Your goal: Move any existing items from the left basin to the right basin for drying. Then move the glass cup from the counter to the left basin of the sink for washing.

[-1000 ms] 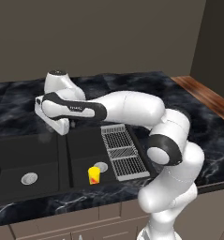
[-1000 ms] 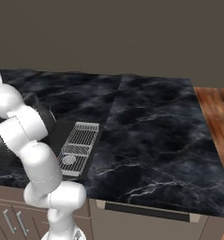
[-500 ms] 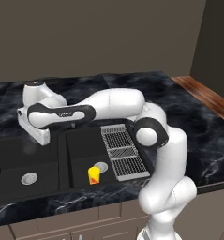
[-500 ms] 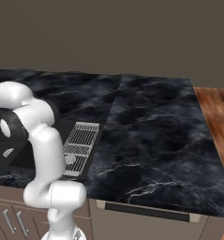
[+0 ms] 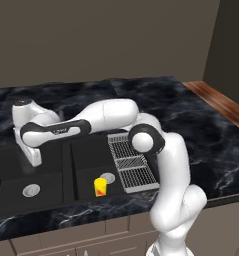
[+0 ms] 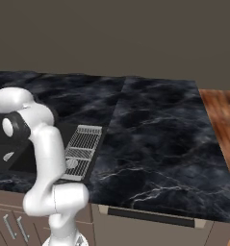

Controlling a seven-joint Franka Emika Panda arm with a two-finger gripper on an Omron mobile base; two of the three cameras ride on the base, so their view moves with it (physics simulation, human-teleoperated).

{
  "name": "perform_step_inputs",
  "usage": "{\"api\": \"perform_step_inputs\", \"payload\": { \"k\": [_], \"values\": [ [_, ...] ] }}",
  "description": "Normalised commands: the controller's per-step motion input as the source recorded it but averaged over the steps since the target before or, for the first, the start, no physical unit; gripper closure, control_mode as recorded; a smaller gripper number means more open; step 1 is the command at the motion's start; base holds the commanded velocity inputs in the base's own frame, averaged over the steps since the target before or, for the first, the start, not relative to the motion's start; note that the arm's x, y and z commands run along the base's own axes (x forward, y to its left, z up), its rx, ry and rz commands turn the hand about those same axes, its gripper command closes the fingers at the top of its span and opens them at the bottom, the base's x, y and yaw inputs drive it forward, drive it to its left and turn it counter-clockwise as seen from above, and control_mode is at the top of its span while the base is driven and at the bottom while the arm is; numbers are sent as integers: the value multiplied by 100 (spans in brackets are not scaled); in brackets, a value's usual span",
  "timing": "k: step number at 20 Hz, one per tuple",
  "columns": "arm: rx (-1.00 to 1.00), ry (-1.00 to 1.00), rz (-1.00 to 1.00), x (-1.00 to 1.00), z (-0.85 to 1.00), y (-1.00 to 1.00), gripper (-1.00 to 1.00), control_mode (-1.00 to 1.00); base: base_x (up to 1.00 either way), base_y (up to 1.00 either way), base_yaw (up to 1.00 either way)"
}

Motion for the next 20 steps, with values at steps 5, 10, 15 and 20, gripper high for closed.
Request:
{"api": "perform_step_inputs", "payload": {
  "k": [5,10,15,20],
  "values": [
    [0,0,-26,0,-47,0,100,-100,0,0,0],
    [0,0,-24,0,-51,0,100,-100,0,0,0],
    [0,0,-20,3,-45,0,100,-100,0,0,0],
    [0,0,-15,4,-42,0,100,-100,0,0,0]
  ]
}}
